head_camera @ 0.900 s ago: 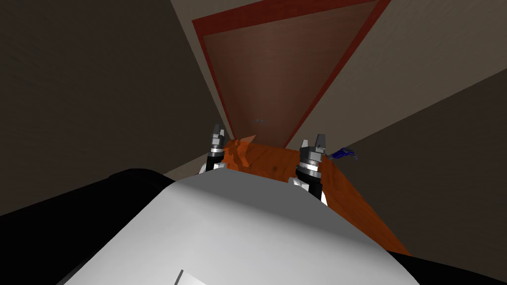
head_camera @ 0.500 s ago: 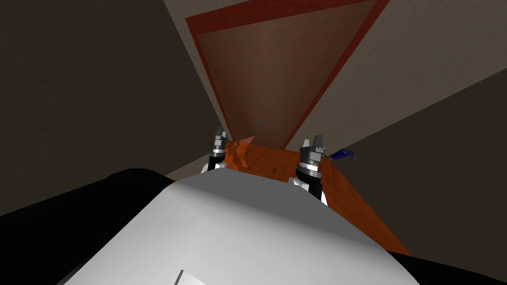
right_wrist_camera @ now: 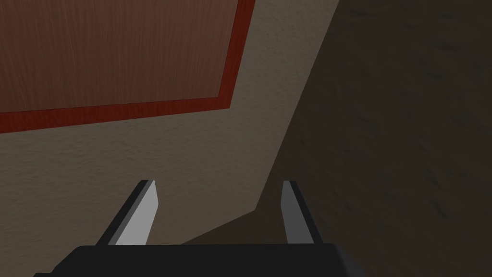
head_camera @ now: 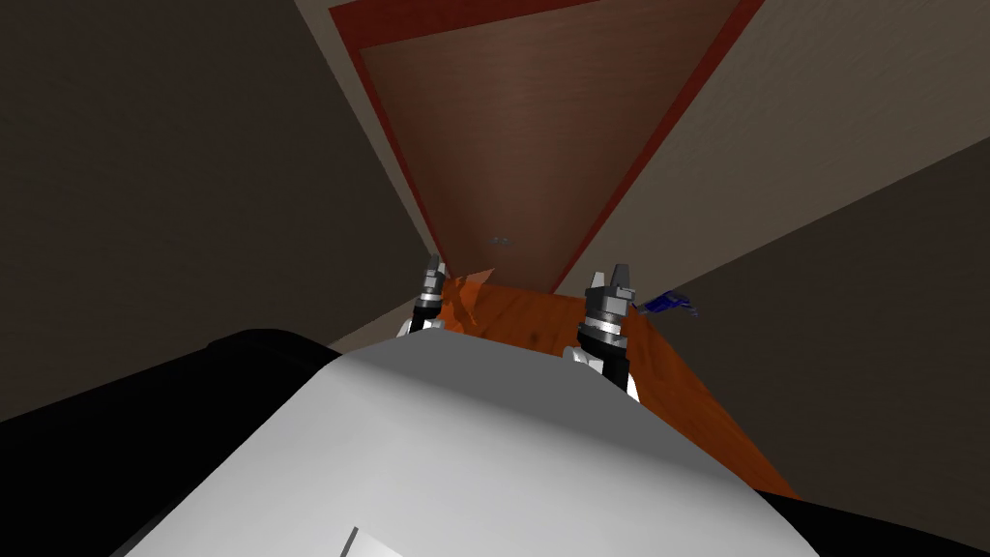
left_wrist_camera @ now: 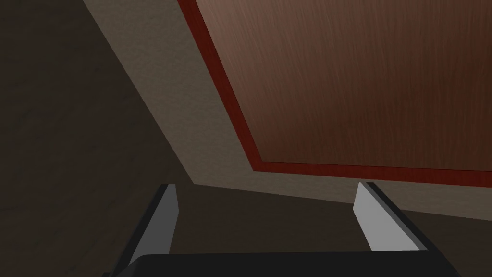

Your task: Pull the door open

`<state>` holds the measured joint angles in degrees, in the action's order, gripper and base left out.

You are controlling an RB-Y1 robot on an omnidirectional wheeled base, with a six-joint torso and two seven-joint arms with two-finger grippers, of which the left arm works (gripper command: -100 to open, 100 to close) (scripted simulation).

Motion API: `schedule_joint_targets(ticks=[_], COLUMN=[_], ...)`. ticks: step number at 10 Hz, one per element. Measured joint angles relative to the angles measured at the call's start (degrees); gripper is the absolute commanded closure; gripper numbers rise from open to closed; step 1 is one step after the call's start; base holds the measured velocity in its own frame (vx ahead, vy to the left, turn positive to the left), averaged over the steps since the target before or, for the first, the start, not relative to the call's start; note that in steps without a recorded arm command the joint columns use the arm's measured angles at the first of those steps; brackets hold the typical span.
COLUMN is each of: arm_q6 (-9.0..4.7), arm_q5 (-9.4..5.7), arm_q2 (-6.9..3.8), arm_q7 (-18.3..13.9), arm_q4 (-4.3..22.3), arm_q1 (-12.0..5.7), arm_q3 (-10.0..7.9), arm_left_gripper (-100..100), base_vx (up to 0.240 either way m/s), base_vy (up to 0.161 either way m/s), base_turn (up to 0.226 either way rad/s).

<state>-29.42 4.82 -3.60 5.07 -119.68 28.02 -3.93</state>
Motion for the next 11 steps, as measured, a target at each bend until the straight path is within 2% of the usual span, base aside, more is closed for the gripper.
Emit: schedule_joint_targets(ticks=[3,11], arm_q6=[-0.62,-3.55], arm_q5=[-0.42,-2.02], arm_q2=[-0.6,-2.7], arm_q7=[-0.73,-3.12], arm_q4=[3.03,12.24], arm_q1=[-0.8,-2.6], arm_q3=[0.09,-0.47], arm_left_gripper=[-100,-100], base_vx=[0.107,0.098], base_vy=[-0.008,-0.013], base_turn=[-0.035,-0.039])
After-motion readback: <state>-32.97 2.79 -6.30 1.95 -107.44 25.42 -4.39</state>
